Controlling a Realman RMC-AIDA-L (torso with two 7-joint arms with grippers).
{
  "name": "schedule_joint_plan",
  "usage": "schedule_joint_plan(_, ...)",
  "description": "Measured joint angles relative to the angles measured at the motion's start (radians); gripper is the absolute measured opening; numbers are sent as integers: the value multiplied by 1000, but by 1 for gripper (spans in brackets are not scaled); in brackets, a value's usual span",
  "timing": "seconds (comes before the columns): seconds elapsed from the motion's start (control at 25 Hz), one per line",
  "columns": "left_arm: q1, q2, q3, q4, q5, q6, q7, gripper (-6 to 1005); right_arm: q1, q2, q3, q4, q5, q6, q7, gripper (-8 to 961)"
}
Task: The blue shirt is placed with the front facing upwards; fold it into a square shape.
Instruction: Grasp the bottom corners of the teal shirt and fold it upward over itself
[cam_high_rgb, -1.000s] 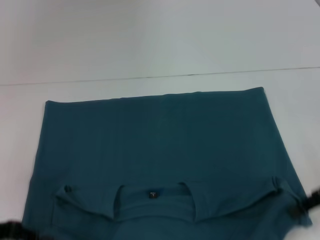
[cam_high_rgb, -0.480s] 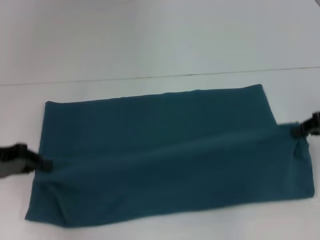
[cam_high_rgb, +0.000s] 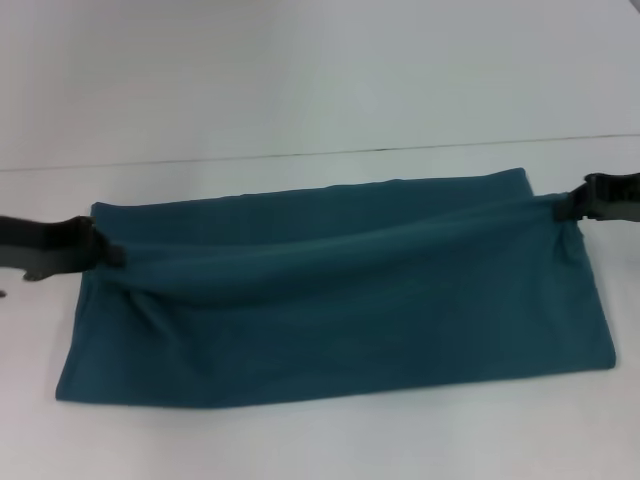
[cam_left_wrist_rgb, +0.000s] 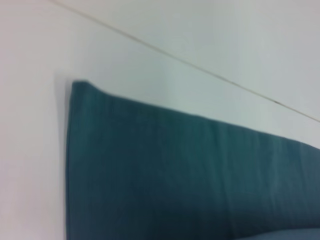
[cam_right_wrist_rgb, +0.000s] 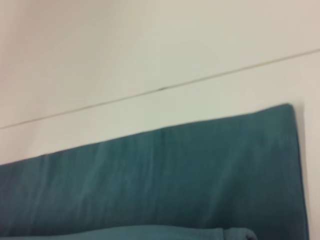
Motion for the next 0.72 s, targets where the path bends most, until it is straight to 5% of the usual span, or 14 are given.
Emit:
schedule_joint_plan(0.44,-64,-1,30,-59,0,-187,-1,40,71,12,-108,152,-2,282,5,86)
schedule_joint_plan(0.72,-59,-33,36,-66,0,-346,13,39,111,29,-178,223,-3,448,27,86)
